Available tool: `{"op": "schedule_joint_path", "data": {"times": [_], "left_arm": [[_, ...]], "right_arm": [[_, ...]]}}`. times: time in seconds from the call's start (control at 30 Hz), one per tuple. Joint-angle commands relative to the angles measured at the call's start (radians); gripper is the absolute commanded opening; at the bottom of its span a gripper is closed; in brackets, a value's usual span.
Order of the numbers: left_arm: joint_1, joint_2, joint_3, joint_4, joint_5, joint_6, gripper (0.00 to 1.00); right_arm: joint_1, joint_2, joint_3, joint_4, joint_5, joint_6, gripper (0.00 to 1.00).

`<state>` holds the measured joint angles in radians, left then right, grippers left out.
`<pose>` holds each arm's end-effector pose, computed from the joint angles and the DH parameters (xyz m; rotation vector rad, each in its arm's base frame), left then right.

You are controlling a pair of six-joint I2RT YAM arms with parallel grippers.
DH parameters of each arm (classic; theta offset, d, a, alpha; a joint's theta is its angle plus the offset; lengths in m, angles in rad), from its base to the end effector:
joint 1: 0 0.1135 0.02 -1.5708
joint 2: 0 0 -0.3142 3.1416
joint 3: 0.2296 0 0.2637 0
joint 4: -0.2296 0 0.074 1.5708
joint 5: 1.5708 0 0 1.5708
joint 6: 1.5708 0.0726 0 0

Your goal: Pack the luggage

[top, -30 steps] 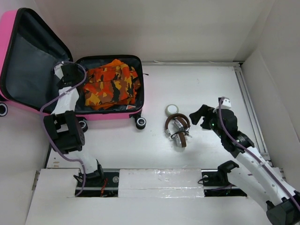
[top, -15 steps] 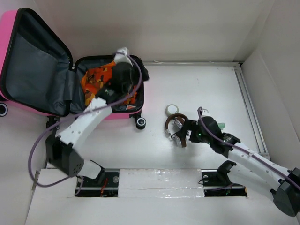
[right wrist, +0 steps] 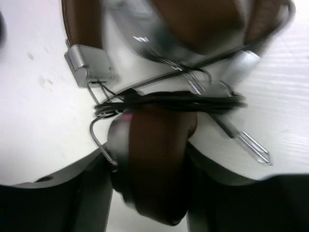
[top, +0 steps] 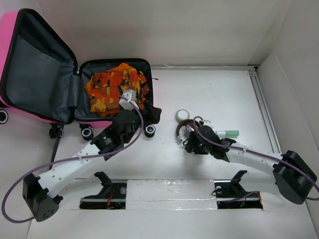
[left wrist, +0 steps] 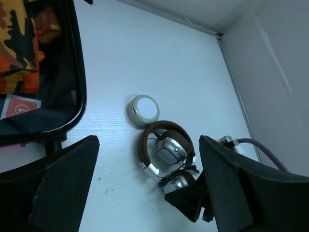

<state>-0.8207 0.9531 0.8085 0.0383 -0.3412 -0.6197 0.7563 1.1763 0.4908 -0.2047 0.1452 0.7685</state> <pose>0.1830 -0.1608 0.3769 -0.0921 1.7321 -0.7944 0.1729 0.1487 0.1741 0.0800 2.5103 0.4819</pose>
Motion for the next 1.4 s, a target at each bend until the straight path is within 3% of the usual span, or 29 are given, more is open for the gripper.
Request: {"op": "schedule_joint_path", "data": {"times": [0.0,0.07,0.1,0.23,0.4,0.5,0.63,0.73,0.77,0.83,0.87,0.9,0.93,0.97,1.03,1.07,1.1,1.2,1.33,1.37], "left_arm": [[0.000,-0.100,-0.028,0.048,-0.080,-0.012,0.81],[0.000,-0.151,-0.037,0.060,-0.126,-0.021,0.81],[0.000,-0.169,-0.037,0.060,-0.136,-0.032,0.81],[0.000,-0.261,-0.075,0.135,-0.147,-0.054,0.81],[0.000,-0.378,-0.100,0.187,-0.156,-0.064,0.81],[0.000,-0.411,-0.100,0.187,-0.156,-0.054,0.81],[0.000,-0.436,-0.078,0.129,-0.185,-0.063,0.79],[0.000,-0.474,-0.057,0.107,-0.211,-0.063,0.79],[0.000,-0.484,-0.048,0.094,-0.220,-0.063,0.79],[0.000,-0.496,-0.039,0.074,-0.254,-0.054,0.79],[0.000,-0.496,-0.038,0.074,-0.263,-0.054,0.79],[0.000,-0.496,-0.038,0.065,-0.263,-0.037,0.79],[0.000,-0.482,-0.029,0.042,-0.277,-0.037,0.79],[0.000,-0.450,-0.029,0.028,-0.277,-0.037,0.79],[0.000,-0.401,-0.020,0.006,-0.288,-0.037,0.78],[0.000,-0.375,-0.020,0.006,-0.288,-0.047,0.78],[0.000,-0.323,-0.020,0.006,-0.288,-0.057,0.78],[0.000,-0.220,-0.020,0.093,-0.237,-0.057,0.76],[0.046,-0.008,0.044,0.143,-0.200,-0.032,0.75],[0.060,0.046,0.094,0.153,-0.182,-0.032,0.75]], "right_arm": [[0.021,0.036,0.032,0.068,0.114,0.041,0.49],[0.055,0.036,0.042,0.039,0.151,0.069,0.16],[0.075,-0.004,0.042,-0.011,0.171,0.104,0.12],[0.175,-0.175,0.126,-0.203,0.232,0.133,0.09],[0.216,-0.248,0.338,-0.184,0.205,0.026,0.07],[0.216,-0.077,0.478,-0.089,0.148,-0.121,0.07],[0.207,0.257,0.916,-0.016,0.097,-0.290,0.07],[0.177,0.553,1.186,0.005,-0.028,-0.339,0.07],[0.176,0.704,1.373,0.005,-0.050,-0.339,0.21],[0.166,0.854,1.546,-0.016,-0.081,-0.339,0.66],[0.150,0.928,1.744,-0.069,-0.081,-0.330,0.81],[0.140,1.035,1.835,-0.140,-0.066,-0.330,0.96],[0.130,1.055,1.899,-0.257,-0.049,-0.312,1.00],[0.109,1.045,1.914,-0.259,-0.049,-0.302,1.00],[0.091,0.874,1.676,-0.170,-0.049,-0.302,1.00],[0.080,0.797,1.552,-0.018,-0.036,-0.302,0.98],[0.043,0.727,1.337,0.041,-0.036,-0.302,0.98],[-0.038,0.531,1.142,0.070,-0.052,-0.290,0.86],[-0.093,0.285,0.738,0.083,0.043,-0.290,0.25],[-0.094,0.235,0.674,0.102,0.044,-0.290,0.04]]}}
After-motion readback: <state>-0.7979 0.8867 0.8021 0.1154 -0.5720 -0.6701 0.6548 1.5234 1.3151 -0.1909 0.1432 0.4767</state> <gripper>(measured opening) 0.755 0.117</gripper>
